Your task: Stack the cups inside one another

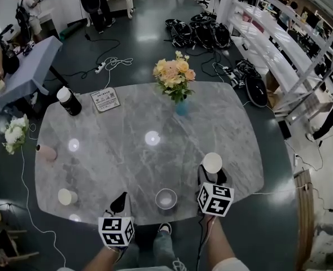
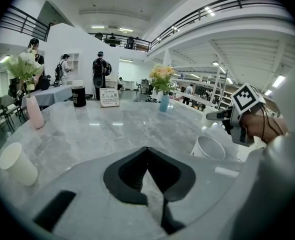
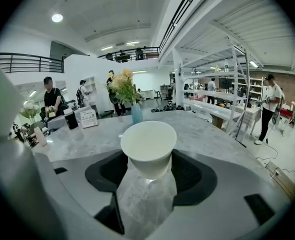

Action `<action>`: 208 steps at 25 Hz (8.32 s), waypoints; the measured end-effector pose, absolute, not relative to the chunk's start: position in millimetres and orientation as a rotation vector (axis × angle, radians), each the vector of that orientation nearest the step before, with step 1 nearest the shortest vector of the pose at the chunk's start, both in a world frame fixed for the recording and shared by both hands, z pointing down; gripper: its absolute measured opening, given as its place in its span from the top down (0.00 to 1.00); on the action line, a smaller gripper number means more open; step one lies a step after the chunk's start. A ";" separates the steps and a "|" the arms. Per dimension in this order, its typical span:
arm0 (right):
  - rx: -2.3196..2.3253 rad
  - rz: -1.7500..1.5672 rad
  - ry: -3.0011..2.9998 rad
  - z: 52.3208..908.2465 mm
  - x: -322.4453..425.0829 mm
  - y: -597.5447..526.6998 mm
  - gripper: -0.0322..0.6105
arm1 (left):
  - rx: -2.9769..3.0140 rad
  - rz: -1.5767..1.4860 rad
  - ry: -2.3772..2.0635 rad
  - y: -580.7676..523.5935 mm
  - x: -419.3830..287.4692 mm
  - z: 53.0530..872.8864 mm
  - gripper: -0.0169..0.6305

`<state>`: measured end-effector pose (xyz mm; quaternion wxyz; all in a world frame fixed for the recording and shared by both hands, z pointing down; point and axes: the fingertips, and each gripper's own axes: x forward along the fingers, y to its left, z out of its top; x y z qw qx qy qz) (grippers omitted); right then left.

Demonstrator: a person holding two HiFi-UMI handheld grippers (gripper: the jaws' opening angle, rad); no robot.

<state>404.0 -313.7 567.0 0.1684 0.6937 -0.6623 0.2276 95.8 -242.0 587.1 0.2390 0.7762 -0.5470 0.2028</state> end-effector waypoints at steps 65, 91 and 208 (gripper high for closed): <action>1.802 0.644 -2.002 550.1 229.1 -201.8 0.56 | 2.182 0.505 -1.452 -158.1 -2.2 562.6 0.98; 1.891 0.621 -1.983 538.2 247.2 -198.4 0.56 | 2.172 0.482 -1.446 -164.5 6.7 562.3 0.98; 0.664 0.454 -2.456 619.1 -168.8 -183.9 0.58 | 1.470 0.246 -1.941 -87.7 -268.5 620.2 0.98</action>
